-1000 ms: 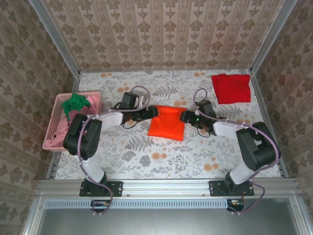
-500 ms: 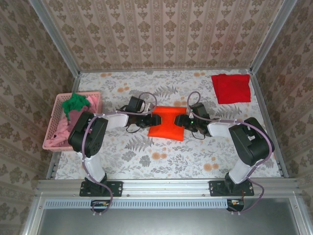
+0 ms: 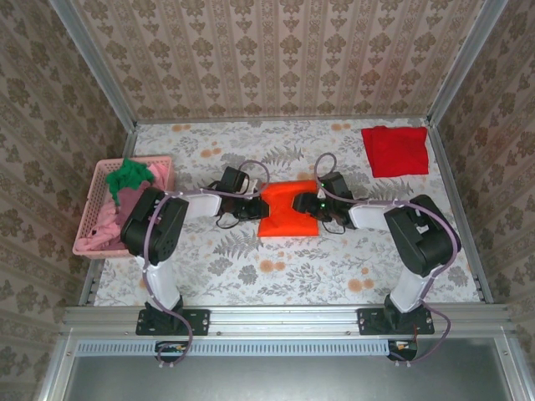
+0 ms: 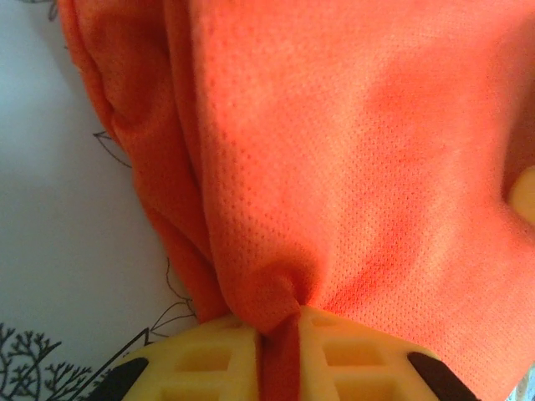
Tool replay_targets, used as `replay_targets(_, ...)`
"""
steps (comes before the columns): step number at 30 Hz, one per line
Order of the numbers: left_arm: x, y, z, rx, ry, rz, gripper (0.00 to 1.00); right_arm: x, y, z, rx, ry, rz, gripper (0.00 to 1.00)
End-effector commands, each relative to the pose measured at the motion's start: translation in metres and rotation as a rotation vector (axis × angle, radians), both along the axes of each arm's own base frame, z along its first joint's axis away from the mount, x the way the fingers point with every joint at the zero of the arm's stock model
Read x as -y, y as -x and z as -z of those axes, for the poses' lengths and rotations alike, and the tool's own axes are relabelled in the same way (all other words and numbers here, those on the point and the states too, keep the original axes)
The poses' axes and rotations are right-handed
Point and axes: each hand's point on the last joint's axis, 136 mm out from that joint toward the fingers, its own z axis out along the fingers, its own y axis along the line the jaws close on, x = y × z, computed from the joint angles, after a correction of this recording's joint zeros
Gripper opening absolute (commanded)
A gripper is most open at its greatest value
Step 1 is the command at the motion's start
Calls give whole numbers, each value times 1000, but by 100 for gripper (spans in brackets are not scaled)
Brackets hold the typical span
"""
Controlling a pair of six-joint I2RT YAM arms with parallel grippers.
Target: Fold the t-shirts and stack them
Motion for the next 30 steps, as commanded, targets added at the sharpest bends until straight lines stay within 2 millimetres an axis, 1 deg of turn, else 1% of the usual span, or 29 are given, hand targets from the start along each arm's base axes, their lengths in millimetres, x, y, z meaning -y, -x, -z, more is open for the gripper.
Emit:
replay_targets(1,-11,11,29,-78,-68,-13,17,-26,-5,-7,34,-58,-78,63)
replay_targets(5,-13,11,31,-82,-70,-17,16,-38,-9,-6,43,-98,-119,55)
replay_targets(6,-13,11,31,-82,-70,-18,17,-40,-9,-5,39,-102,-125,51)
replay_targets(8,-14,10,31,-78,-68,-22,17,-43,-10,-5,40,-106,-141,37)
replay_targets(10,-14,9,30,-70,-62,-26,20,-45,-10,-3,41,-107,-159,22)
replay_targets(11,-13,8,29,-64,-59,-28,22,-44,-10,-3,40,-98,-166,15)
replay_targets(12,-13,7,27,-57,-53,-28,27,-43,-10,-4,44,-81,-175,6)
replay_targets(13,-13,6,24,-49,-48,-31,33,-40,-11,-4,48,-55,-179,0)
replay_targets(15,-14,2,15,-8,-35,-44,55,-28,-12,-3,60,34,-195,0)
replay_targets(17,-14,-5,-1,61,-18,-61,70,-13,-15,-7,81,147,-213,0)
replay_targets(19,-18,-12,-18,142,-15,-85,78,6,-19,-12,100,285,-234,0)
replay_targets(21,-22,-17,-30,228,-15,-93,82,31,-27,-19,110,423,-242,0)
replay_targets(22,-24,-20,-35,257,-19,-98,91,43,-31,-22,111,462,-239,0)
replay_targets(24,-28,-22,-40,306,-20,-101,95,71,-43,-32,111,510,-208,0)
replay_targets(25,-27,-22,-44,327,-12,-97,96,82,-50,-37,103,500,-184,0)
replay_targets(27,-24,-23,-49,375,11,-84,98,103,-65,-48,126,478,-177,0)
replay_targets(30,-14,-20,-53,437,25,-12,100,135,-89,-61,165,541,-142,0)
